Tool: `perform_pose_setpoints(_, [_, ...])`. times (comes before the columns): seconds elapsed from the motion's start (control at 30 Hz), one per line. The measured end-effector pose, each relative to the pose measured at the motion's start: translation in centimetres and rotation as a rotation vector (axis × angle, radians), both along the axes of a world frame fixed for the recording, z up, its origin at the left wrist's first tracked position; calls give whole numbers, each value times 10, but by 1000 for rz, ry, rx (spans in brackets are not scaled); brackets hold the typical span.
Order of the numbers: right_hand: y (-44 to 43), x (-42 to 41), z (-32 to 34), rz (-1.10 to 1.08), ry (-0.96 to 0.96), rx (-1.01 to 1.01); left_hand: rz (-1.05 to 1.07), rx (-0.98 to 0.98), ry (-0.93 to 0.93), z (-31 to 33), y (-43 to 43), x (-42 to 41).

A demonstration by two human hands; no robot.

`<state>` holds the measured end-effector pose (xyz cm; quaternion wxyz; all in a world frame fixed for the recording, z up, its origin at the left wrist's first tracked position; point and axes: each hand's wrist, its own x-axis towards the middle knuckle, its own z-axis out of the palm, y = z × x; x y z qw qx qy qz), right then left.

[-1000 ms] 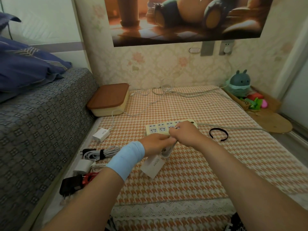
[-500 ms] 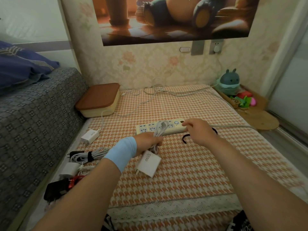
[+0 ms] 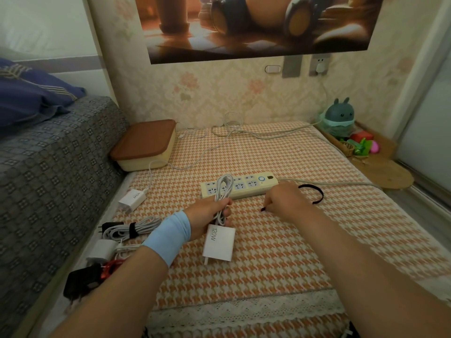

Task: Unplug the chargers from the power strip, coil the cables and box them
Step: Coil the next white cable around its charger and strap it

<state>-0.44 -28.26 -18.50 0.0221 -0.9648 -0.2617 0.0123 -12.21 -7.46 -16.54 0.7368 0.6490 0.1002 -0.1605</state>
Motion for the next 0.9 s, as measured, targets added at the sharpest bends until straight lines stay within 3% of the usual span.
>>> perform_pose_setpoints(0.2, [18,-33,26,-43,507,924,84,61,-16,3,8,3])
perform_pose_setpoints(0.37, [28,-46,46,-60,907,1297,145,123,-55,2,11,4])
perform_pose_setpoints(0.5, [30,-52,53,-9,991,1328,138,194,-86,2,11,3])
perform_pose_setpoints(0.77, [48,-82,61,19,808,1242,103,535,-223,7,-2,-2])
perform_pose_setpoints(0.9, [58,-87,53,-62,692,1193,30,583,-266,10,-10,-2])
